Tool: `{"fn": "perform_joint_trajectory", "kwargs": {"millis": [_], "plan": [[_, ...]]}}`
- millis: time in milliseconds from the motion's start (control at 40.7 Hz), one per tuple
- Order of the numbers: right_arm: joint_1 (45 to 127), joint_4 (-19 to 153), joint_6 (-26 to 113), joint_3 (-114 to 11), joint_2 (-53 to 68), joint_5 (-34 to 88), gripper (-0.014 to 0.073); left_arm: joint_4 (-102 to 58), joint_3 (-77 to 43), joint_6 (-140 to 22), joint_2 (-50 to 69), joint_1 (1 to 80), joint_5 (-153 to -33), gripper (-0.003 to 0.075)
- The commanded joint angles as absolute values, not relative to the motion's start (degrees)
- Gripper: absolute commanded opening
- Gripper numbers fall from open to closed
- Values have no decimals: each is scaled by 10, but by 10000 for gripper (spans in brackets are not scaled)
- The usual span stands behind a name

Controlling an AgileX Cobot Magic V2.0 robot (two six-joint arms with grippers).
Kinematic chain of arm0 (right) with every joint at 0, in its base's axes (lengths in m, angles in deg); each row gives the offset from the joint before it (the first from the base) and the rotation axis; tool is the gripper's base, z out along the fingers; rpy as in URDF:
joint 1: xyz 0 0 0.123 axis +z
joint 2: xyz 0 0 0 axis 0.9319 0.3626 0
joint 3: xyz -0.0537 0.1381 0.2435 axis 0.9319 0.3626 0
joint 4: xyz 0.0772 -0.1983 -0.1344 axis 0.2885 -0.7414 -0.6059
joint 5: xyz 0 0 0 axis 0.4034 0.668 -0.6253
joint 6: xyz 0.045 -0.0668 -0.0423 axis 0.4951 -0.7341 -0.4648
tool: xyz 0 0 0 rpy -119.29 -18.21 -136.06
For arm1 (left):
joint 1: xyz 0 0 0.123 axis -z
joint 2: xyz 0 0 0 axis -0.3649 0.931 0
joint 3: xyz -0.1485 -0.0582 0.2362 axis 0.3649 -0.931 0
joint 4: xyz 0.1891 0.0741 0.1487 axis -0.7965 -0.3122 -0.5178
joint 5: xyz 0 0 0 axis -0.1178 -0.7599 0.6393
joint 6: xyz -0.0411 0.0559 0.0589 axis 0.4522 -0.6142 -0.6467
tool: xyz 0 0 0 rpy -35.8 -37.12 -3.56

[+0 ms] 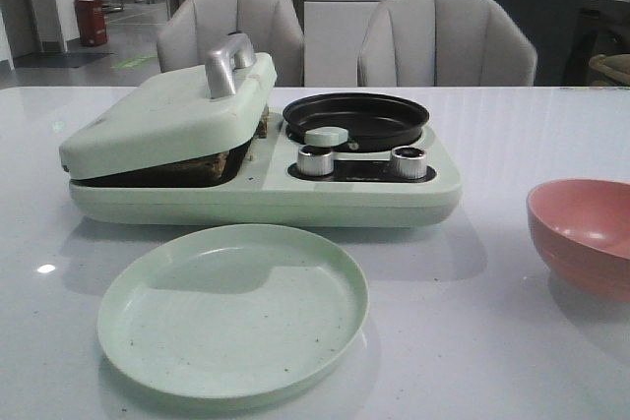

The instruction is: Make breakfast with bread and shrimp

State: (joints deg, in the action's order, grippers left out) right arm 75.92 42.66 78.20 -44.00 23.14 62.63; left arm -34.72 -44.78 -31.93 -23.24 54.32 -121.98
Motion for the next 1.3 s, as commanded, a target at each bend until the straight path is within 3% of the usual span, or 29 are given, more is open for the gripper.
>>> {"fn": "perform_joint_trajectory", "kwargs": {"millis": [0,172,713,958,1130,1278], "plan": [[705,468,725,-472,261,609,419,-335,-432,-317,-228,545,-1181,100],[637,551,653,-480,322,598,513,-335,-432,-317,-228,545,-1181,100],[628,567,631,-487,406,508,509,-335,-432,-317,-228,545,-1181,100],[628,567,631,-490,421,509,291,-335,-432,-317,-228,545,-1181,100],[628,567,631,-490,424,509,217,-335,-432,-317,-228,545,-1181,100],[628,567,631,-490,423,508,60,-335,-432,-317,-228,545,-1181,100]]}}
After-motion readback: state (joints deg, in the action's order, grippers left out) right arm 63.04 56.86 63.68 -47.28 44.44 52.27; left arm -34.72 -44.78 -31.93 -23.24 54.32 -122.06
